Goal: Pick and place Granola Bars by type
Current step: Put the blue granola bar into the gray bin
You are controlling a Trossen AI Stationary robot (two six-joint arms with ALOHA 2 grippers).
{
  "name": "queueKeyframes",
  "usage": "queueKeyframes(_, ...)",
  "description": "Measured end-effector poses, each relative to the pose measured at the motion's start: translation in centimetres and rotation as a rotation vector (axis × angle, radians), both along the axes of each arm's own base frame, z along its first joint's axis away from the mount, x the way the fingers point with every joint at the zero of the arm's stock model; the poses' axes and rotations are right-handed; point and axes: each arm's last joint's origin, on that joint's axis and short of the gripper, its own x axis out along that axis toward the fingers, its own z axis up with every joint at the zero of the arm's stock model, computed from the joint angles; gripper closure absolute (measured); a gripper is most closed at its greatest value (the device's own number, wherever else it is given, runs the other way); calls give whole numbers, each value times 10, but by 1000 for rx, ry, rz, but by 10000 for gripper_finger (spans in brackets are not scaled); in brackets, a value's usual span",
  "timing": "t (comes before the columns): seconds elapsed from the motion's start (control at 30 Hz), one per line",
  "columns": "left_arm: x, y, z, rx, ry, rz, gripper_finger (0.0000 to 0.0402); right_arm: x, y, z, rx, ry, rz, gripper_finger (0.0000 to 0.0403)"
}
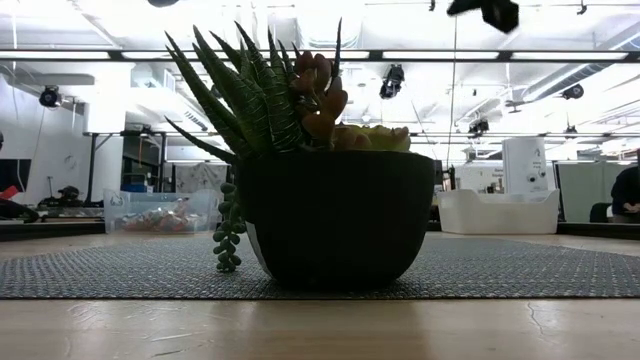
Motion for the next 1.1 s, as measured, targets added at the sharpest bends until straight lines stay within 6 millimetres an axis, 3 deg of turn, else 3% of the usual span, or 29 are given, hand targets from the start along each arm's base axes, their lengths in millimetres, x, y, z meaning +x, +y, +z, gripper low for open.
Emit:
queueKeyframes(0.33, 5, 0, -2, 6, 14, -2, 402, 30, 18, 11, 5, -181, 107, 394)
queueKeyframes(0.87, 8, 1, -4, 5, 25, -2, 402, 97, 26, -17, 143, -133, 142, 394)
queueKeyframes(1.1, 8, 1, -4, 6, 28, -3, 402, 129, 26, -6, 164, -134, 161, 394)
